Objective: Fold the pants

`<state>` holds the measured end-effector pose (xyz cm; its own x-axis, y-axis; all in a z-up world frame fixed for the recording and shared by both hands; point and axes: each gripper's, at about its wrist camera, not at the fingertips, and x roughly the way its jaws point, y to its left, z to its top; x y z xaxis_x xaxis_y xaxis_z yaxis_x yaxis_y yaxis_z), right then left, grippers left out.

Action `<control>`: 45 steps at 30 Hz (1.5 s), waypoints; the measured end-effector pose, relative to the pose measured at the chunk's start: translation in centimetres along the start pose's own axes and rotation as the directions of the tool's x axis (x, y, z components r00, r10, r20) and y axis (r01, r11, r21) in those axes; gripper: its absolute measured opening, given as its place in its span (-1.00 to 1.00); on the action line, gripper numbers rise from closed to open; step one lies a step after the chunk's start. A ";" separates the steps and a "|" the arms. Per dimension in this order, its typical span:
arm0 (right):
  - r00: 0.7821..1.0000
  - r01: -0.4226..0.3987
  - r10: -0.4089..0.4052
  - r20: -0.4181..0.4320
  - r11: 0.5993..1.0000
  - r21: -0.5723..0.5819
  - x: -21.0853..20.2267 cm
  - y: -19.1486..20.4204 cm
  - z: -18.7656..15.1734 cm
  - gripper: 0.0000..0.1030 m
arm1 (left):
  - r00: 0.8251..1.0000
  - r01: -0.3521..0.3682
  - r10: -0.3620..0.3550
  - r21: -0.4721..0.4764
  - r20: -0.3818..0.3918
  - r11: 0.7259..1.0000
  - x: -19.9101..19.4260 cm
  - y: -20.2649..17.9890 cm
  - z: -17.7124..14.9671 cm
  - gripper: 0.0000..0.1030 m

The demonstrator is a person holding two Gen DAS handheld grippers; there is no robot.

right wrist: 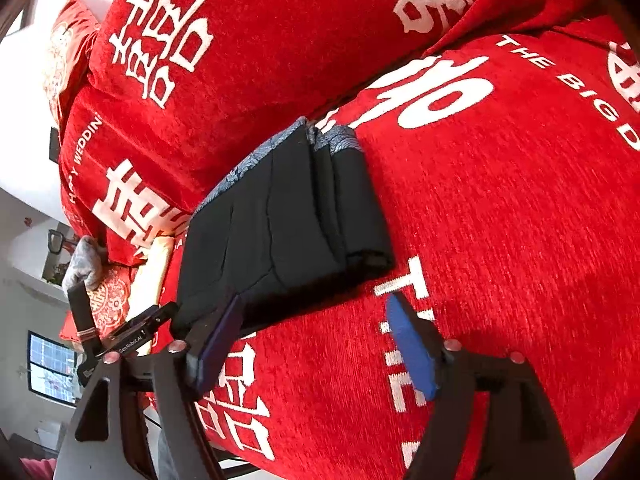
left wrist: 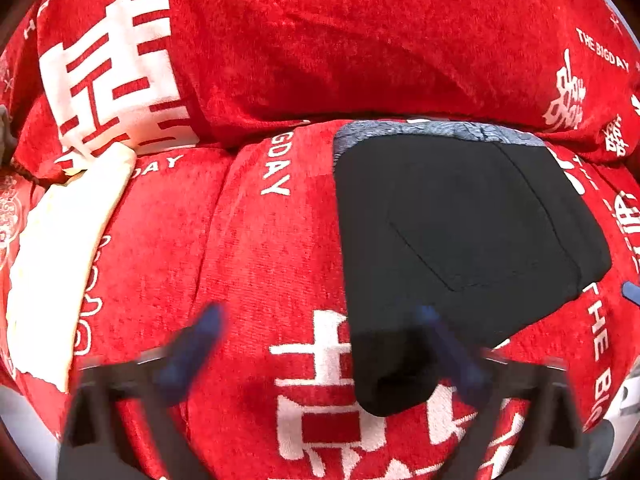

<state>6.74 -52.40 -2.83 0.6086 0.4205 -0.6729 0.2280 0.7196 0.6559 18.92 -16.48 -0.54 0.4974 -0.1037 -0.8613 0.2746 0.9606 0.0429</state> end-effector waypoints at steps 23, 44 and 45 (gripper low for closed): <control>0.997 0.050 -0.054 -0.049 0.995 -0.089 1.1 1.0 2.4 0.99 | 0.998 0.040 -0.040 -0.007 -0.048 0.999 1.4 0.8 0.6 1.00; 0.991 0.066 -0.074 -0.113 0.995 -0.078 3.1 -0.7 3.9 0.99 | 0.982 0.182 -0.184 -0.042 -0.051 0.982 2.2 2.3 1.7 1.00; 0.991 0.057 -0.066 -0.118 0.995 -0.077 3.3 -0.8 4.0 0.99 | 0.975 0.214 -0.218 -0.064 -0.049 0.975 2.2 2.8 2.1 1.00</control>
<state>11.60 -53.85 -4.22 0.4979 0.4342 -0.7507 0.2033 0.7831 0.5877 22.48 -14.54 -1.29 0.3848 -0.2975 -0.8737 0.3217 0.9305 -0.1752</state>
